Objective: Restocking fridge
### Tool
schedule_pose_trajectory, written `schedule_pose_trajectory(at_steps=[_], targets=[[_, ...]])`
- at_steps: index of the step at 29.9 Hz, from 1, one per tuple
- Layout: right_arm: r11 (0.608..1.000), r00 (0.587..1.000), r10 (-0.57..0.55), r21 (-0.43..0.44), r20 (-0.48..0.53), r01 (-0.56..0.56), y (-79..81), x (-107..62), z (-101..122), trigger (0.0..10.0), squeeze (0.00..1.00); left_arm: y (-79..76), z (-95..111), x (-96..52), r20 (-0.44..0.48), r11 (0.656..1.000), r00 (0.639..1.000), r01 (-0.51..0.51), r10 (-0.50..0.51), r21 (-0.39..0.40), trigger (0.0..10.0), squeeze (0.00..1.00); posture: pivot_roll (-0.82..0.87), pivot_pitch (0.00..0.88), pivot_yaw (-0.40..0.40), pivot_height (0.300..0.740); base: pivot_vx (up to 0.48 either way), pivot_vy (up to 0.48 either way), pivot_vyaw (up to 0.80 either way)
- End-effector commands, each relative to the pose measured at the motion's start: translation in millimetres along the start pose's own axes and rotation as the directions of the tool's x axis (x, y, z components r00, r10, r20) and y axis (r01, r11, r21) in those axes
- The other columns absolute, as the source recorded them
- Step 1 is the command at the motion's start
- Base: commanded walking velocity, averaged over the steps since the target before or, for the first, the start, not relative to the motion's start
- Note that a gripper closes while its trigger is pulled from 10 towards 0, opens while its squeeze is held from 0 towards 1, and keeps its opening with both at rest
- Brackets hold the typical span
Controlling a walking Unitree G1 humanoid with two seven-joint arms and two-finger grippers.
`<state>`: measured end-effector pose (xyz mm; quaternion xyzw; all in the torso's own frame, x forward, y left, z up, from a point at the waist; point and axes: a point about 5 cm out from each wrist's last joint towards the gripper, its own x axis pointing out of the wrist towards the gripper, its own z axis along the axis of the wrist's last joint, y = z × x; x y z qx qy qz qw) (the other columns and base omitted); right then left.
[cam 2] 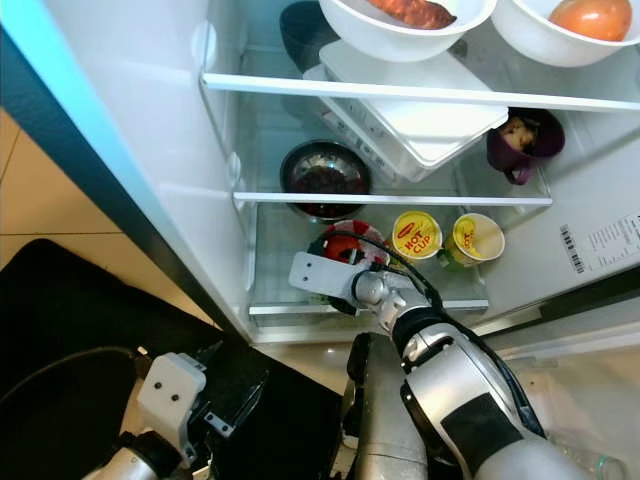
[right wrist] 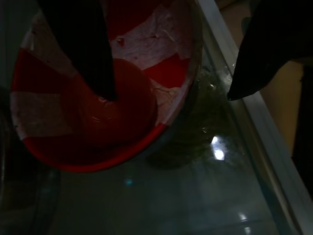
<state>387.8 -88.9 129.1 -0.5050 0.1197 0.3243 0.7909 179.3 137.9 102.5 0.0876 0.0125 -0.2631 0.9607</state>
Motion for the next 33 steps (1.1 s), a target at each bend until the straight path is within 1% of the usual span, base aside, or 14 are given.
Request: schedule_pose_trajectory(at_steps=[1, 6, 10, 15, 18, 19, 20, 23, 26, 27, 28, 30, 31, 33], targets=[[0.998, 0.999, 0.044, 0.047, 0.001, -0.044, 4.6, -1.8, -9.1, 10.0, 0.00, -4.3, -9.7, -2.4, -0.044, 1.000, 0.999, 0.016, -0.017, -0.022, 10.0, 0.00, 0.10, 0.434, -0.131, 0.455, 0.000, 0.000, 0.00], [0.996, 0.998, 0.057, 0.061, 0.020, -0.058, 1.7, -3.8, -10.1, 10.0, 0.00, -3.4, -10.5, -0.1, -0.041, 1.000, 0.999, 0.017, -0.018, -0.021, 10.0, 0.00, 0.09, 0.422, -0.129, 0.455, 0.000, 0.000, 0.00], [0.992, 0.995, 0.082, 0.096, 0.053, -0.087, -3.8, -7.9, -13.1, 10.0, 0.00, -1.3, -11.3, 5.8, -0.031, 1.000, 0.999, 0.016, -0.017, -0.017, 10.0, 0.00, 0.08, 0.393, -0.128, 0.455, 0.000, 0.000, 0.00], [0.987, 0.992, 0.097, 0.119, 0.075, -0.106, -6.1, -10.0, -14.3, 10.0, 0.00, -0.4, -11.8, 8.9, -0.027, 1.000, 1.000, 0.016, -0.016, -0.016, 10.0, 0.00, 0.08, 0.383, -0.125, 0.455, 0.000, 0.000, 0.00], [0.978, 0.985, 0.129, 0.152, 0.119, -0.146, -8.1, -13.2, -15.6, 10.0, 0.00, 0.3, -12.9, 12.3, -0.022, 1.000, 1.000, 0.018, -0.018, -0.014, 10.0, 0.00, 0.08, 0.362, -0.121, 0.455, 0.000, 0.000, 0.00], [0.978, 0.985, 0.129, 0.152, 0.119, -0.146, -8.1, -13.2, -15.6, 10.0, 0.00, 0.3, -12.9, 12.3, -0.022, 1.000, 1.000, 0.018, -0.018, -0.014, 10.0, 0.00, 0.08, 0.362, -0.121, 0.455, 0.000, 0.000, 0.00], [0.971, 0.979, 0.143, 0.172, 0.143, -0.166, -9.7, -15.5, -17.2, 10.0, 0.00, 0.8, -13.5, 14.3, -0.019, 1.000, 1.000, 0.020, -0.020, -0.013, 10.0, 0.00, 0.08, 0.355, -0.120, 0.455, 0.000, 0.000, 0.00], [0.967, 0.976, 0.152, 0.180, 0.154, -0.179, -9.9, -16.5, -18.1, 10.0, 0.00, 1.0, -13.6, 14.9, -0.017, 1.000, 1.000, 0.021, -0.021, -0.012, 10.0, 0.00, 0.08, 0.355, -0.120, 0.455, 0.000, 0.000, 0.00], [0.947, 0.964, 0.171, 0.236, 0.206, -0.219, -10.3, -21.0, -23.3, 10.0, 0.00, 3.2, -15.0, 19.1, -0.013, 1.000, 1.000, 0.027, -0.027, -0.006, 10.0, 0.00, 0.07, 0.331, -0.113, 0.455, 0.000, 0.000, 0.00], [0.947, 0.964, 0.171, 0.236, 0.206, -0.219, -10.3, -21.0, -23.3, 10.0, 0.00, 3.2, -15.0, 19.1, -0.013, 1.000, 1.000, 0.027, -0.027, -0.006, 10.0, 0.00, 0.07, 0.331, -0.113, 0.455, 0.000, 0.000, 0.00], [0.938, 0.960, 0.170, 0.261, 0.221, -0.226, -10.2, -22.3, -25.8, 10.0, 0.00, 3.9, -15.5, 20.6, -0.011, 1.000, 0.999, 0.030, -0.030, -0.002, 10.0, 0.00, 0.07, 0.327, -0.111, 0.455, 0.000, 0.000, 0.00], [0.923, 0.957, 0.168, 0.302, 0.236, -0.237, -6.4, -25.5, -35.3, 10.0, 0.00, 6.3, -16.5, 24.5, -0.009, 0.999, 0.999, 0.033, -0.033, 0.003, 10.0, 0.00, 0.06, 0.311, -0.105, 0.455, 0.000, 0.000, 0.00], [0.923, 0.957, 0.168, 0.302, 0.236, -0.237, -6.4, -25.5, -35.3, 10.0, 0.00, 6.3, -16.5, 24.5, -0.009, 0.999, 0.999, 0.033, -0.033, 0.003, 10.0, 0.00, 0.06, 0.311, -0.105, 0.455, 0.000, 0.000, 0.00], [0.903, 0.954, 0.158, 0.354, 0.254, -0.243, -1.2, -28.5, -45.1, 10.0, 0.00, 9.2, -16.4, 28.2, -0.004, 0.999, 0.999, 0.033, -0.033, 0.006, 10.0, 0.00, 0.06, 0.303, -0.101, 0.455, 0.000, 0.000, 0.00]])
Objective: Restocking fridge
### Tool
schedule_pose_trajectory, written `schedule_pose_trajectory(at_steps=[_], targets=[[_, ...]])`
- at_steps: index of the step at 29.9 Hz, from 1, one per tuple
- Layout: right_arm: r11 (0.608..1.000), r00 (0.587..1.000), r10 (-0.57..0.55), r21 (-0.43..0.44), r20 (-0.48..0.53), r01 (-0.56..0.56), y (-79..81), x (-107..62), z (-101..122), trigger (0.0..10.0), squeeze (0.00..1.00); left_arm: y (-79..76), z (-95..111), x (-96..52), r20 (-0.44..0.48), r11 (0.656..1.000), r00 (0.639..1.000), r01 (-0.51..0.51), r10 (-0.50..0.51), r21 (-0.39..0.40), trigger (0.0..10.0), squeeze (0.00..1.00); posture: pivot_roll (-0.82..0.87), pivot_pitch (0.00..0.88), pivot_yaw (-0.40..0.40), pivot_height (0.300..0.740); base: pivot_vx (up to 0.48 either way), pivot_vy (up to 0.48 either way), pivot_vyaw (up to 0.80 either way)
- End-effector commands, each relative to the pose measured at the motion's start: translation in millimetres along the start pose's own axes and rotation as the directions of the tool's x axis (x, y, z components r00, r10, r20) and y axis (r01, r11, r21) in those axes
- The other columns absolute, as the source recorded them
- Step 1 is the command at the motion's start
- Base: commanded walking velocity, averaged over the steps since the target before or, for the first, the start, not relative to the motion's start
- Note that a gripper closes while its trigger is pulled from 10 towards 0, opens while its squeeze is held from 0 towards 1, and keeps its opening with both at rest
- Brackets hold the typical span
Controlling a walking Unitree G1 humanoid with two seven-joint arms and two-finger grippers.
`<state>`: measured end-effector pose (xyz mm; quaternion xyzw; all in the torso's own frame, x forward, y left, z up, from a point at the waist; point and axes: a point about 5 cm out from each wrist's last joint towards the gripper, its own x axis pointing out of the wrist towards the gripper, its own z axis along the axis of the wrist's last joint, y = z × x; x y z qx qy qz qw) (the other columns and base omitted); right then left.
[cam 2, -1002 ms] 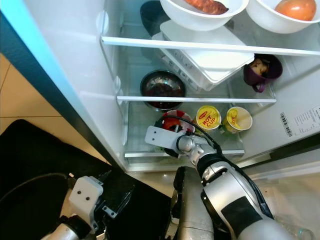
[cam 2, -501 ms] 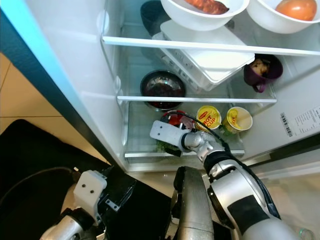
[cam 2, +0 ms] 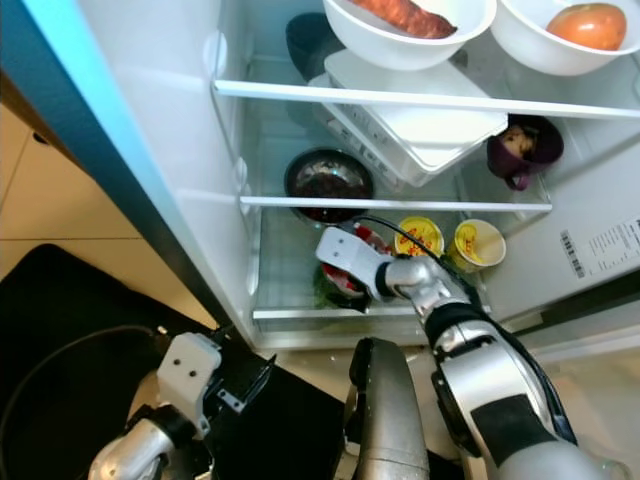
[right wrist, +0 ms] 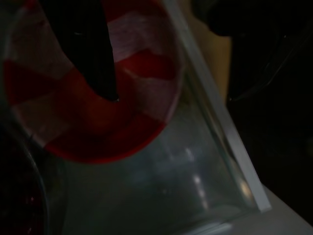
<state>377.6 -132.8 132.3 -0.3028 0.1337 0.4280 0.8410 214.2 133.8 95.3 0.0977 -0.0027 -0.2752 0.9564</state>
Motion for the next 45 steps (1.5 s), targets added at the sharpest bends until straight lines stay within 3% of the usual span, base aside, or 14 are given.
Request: schedule_pose_trajectory(at_steps=[1, 4, 7, 8, 12, 18, 19, 20, 27, 38, 45], targets=[[0.997, 1.000, 0.006, 0.070, 0.008, -0.006, 5.2, -6.1, -16.9, 10.0, 0.00, -3.0, -9.2, -3.1, -0.028, 1.000, 1.000, 0.010, -0.010, -0.022, 10.0, 0.00, 0.06, 0.297, -0.098, 0.455, 0.000, 0.000, 0.00], [0.991, 0.999, -0.005, 0.131, 0.034, 0.000, 7.2, -10.8, -25.7, 10.0, 0.00, -1.4, -10.1, -1.2, -0.026, 1.000, 1.000, 0.010, -0.011, -0.022, 10.0, 0.00, 0.05, 0.289, -0.094, 0.455, 0.000, 0.000, 0.00], [0.956, 0.992, -0.075, 0.291, 0.104, 0.042, 10.7, -17.3, -39.3, 10.0, 0.00, 0.5, -14.6, 3.3, -0.031, 1.000, 0.999, 0.019, -0.020, -0.025, 10.0, 0.00, 0.04, 0.267, -0.094, 0.455, 0.000, 0.000, 0.00], [0.956, 0.992, -0.075, 0.291, 0.104, 0.042, 10.7, -17.3, -39.3, 10.0, 0.00, 0.5, -14.6, 3.3, -0.031, 1.000, 0.999, 0.019, -0.020, -0.025, 10.0, 0.00, 0.04, 0.267, -0.094, 0.455, 0.000, 0.000, 0.00], [0.893, 0.973, -0.146, 0.448, 0.181, 0.051, 29.5, -18.1, -56.3, 10.0, 0.00, 2.8, -18.5, 13.0, -0.028, 0.999, 0.999, 0.026, -0.027, -0.029, 10.0, 0.00, 0.02, 0.239, -0.094, 0.455, 0.000, 0.000, 0.00], [0.844, 0.950, -0.204, 0.535, 0.239, 0.047, 43.3, -22.3, -67.7, 10.0, 0.00, 1.8, -19.6, 18.9, -0.016, 0.998, 0.999, 0.050, -0.051, -0.031, 10.0, 0.00, 0.01, 0.223, -0.085, 0.455, 0.000, 0.000, 0.00], [0.801, 0.931, -0.222, 0.599, 0.289, 0.005, 47.3, -24.4, -69.0, 10.0, 0.00, 1.3, -21.1, 19.8, -0.017, 0.997, 0.998, 0.067, -0.068, -0.041, 10.0, 0.00, 0.01, 0.217, -0.082, 0.455, 0.000, 0.000, 0.00], [0.785, 0.923, -0.203, 0.618, 0.327, -0.046, 51.1, -25.7, -68.7, 10.0, 0.00, -0.2, -22.3, 19.7, -0.018, 0.995, 0.996, 0.088, -0.088, -0.044, 10.0, 0.00, 0.00, 0.211, -0.081, 0.455, 0.000, 0.000, 0.00], [0.751, 0.892, -0.163, 0.639, 0.421, -0.165, 62.4, -28.6, -65.4, 10.0, 0.00, -1.0, -31.3, 18.1, -0.027, 0.991, 0.994, 0.103, -0.105, -0.080, 10.0, 0.00, -0.01, 0.184, -0.071, 0.469, 0.000, 0.000, 0.00], [0.743, 0.875, -0.131, 0.630, 0.466, -0.224, 68.6, -24.8, -53.6, 10.0, 0.00, -8.8, -32.4, 29.9, 0.005, 0.978, 0.987, 0.158, -0.159, -0.138, 10.0, 0.00, -0.02, 0.131, -0.073, 0.501, 0.000, 0.000, 0.00], [0.756, 0.874, -0.099, 0.608, 0.475, -0.244, 68.7, -22.8, -47.4, 10.0, 0.00, -6.7, -30.5, 38.6, 0.023, 0.977, 0.986, 0.167, -0.166, -0.133, 10.0, 0.00, -0.02, 0.105, -0.072, 0.529, 0.000, 0.000, 0.00]])
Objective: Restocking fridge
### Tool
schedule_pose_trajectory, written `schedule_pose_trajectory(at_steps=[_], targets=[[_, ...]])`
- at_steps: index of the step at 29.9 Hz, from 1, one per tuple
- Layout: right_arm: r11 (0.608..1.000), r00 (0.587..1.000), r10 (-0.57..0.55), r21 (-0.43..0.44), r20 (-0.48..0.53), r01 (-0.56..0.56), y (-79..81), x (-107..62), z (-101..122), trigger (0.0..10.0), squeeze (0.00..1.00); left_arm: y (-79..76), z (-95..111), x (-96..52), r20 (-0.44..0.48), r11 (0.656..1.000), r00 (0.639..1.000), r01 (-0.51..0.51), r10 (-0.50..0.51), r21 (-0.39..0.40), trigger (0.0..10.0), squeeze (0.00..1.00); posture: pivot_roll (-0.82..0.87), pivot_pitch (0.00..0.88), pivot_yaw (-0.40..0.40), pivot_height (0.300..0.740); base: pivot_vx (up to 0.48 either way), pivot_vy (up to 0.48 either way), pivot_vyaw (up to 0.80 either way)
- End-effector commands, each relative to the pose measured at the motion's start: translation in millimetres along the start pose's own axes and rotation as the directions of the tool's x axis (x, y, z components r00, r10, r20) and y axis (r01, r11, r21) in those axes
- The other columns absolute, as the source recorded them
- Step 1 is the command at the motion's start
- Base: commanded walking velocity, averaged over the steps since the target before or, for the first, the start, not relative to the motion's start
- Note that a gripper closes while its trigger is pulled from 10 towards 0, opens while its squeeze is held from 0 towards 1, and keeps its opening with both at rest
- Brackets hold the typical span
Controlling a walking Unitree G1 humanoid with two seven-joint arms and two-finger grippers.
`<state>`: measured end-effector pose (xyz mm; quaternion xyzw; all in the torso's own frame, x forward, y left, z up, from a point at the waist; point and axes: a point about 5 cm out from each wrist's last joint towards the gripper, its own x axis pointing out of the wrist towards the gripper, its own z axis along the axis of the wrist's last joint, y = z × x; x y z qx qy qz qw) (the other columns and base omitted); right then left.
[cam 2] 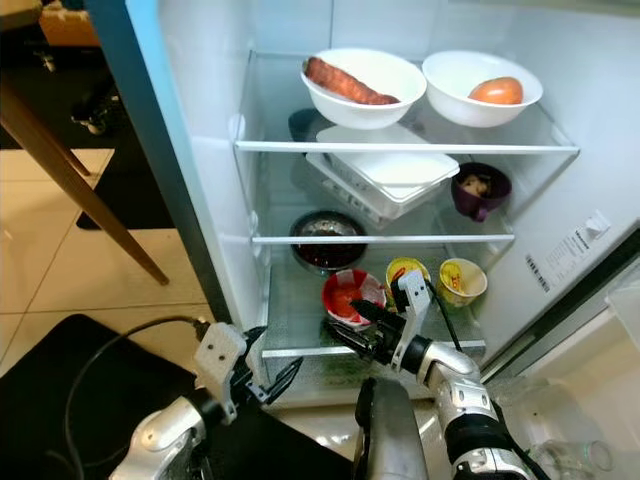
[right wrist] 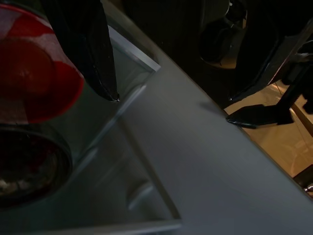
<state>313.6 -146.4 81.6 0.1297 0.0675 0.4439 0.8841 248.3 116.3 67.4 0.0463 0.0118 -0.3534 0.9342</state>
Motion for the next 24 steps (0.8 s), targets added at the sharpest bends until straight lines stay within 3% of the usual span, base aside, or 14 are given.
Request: schedule_pose_trajectory(at_steps=[1, 17, 24], targets=[[1.000, 1.000, 0.012, 0.005, -0.015, -0.012, 2.5, -0.7, -3.5, 10.0, 0.00, -4.2, -4.7, 0.9, 0.001, 1.000, 1.000, 0.004, -0.004, -0.030, 10.0, 0.00, -0.02, 0.101, -0.074, 0.533, 0.000, 0.000, 0.00], [1.000, 0.998, -0.011, 0.005, -0.065, 0.011, 5.5, 0.0, -13.3, 10.0, 0.00, -7.0, -8.1, 5.9, 0.001, 0.999, 0.999, 0.036, -0.036, -0.035, 10.0, 0.00, -0.03, 0.082, -0.062, 0.602, 0.000, 0.000, 0.00], [0.999, 0.998, -0.018, 0.044, -0.062, 0.020, 6.5, -1.0, -19.4, 10.0, 0.00, -13.1, -8.7, 6.7, 0.003, 0.995, 0.996, 0.090, -0.089, -0.040, 10.0, 0.00, -0.03, 0.075, -0.057, 0.602, 0.000, 0.000, 0.00]])
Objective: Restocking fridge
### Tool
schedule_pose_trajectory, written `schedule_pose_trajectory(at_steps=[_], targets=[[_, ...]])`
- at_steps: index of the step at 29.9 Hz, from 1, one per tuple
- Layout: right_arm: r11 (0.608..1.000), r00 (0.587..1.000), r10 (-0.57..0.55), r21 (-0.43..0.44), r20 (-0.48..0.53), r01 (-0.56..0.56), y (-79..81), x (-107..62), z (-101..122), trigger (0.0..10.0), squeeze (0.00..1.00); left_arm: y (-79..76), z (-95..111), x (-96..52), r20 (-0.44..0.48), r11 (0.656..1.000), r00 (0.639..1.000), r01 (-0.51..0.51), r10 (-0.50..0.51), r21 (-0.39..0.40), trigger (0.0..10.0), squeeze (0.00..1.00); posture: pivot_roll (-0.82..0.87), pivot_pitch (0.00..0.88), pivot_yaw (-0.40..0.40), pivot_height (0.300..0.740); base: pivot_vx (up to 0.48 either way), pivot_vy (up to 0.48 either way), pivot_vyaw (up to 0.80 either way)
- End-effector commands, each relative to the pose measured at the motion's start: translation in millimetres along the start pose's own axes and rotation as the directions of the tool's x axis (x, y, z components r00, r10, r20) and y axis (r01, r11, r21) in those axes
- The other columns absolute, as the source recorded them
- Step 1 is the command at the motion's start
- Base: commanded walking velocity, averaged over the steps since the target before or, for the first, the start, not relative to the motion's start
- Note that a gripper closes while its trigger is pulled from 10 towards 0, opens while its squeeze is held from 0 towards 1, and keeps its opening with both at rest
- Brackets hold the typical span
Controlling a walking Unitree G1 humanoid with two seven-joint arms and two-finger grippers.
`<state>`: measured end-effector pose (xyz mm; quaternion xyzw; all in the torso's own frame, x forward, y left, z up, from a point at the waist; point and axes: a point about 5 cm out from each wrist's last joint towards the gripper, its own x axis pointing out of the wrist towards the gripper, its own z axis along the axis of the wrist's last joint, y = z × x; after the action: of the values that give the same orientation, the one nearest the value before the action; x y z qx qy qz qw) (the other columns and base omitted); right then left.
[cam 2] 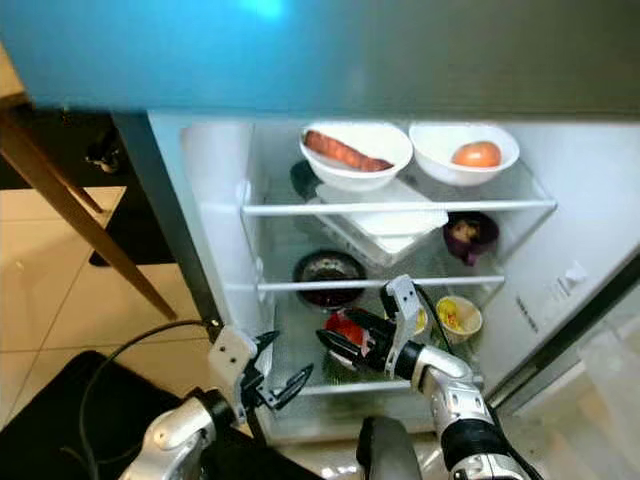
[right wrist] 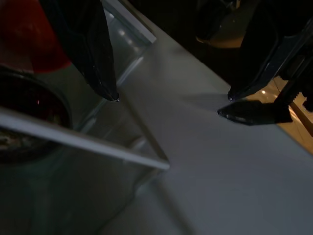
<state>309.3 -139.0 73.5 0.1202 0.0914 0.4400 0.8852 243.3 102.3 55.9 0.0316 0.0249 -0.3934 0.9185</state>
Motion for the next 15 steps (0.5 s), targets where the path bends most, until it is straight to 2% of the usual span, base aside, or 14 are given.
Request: schedule_pose_trajectory(at_steps=[1, 4, 10, 15], targets=[[0.999, 1.000, 0.000, 0.052, -0.010, 0.000, 1.7, -4.7, -11.6, 10.0, 0.00, -3.7, 0.6, 0.1, 0.004, 0.999, 0.999, 0.044, -0.044, 0.001, 10.0, 0.00, -0.03, 0.072, -0.055, 0.602, 0.000, 0.000, 0.00], [0.997, 1.000, 0.008, 0.073, -0.007, -0.007, 2.9, -6.2, -15.2, 10.0, 0.00, -14.5, -2.1, -1.0, -0.013, 0.992, 0.992, 0.122, -0.122, 0.009, 10.0, 0.00, -0.03, 0.065, -0.051, 0.602, 0.000, 0.000, 0.00], [0.995, 1.000, 0.021, 0.092, 0.019, -0.023, 4.0, -6.8, -14.4, 10.0, 0.00, -21.2, -4.1, -1.1, -0.023, 0.986, 0.985, 0.169, -0.169, 0.013, 10.0, 0.00, -0.02, 0.059, -0.047, 0.602, 0.000, 0.000, 0.00], [0.994, 0.998, 0.038, 0.105, 0.041, -0.042, 4.2, -8.0, -12.0, 10.0, 0.00, -25.5, -0.7, 0.2, -0.019, 0.977, 0.977, 0.211, -0.211, 0.031, 10.0, 0.00, -0.03, 0.054, -0.043, 0.626, 0.000, 0.000, 0.00]])
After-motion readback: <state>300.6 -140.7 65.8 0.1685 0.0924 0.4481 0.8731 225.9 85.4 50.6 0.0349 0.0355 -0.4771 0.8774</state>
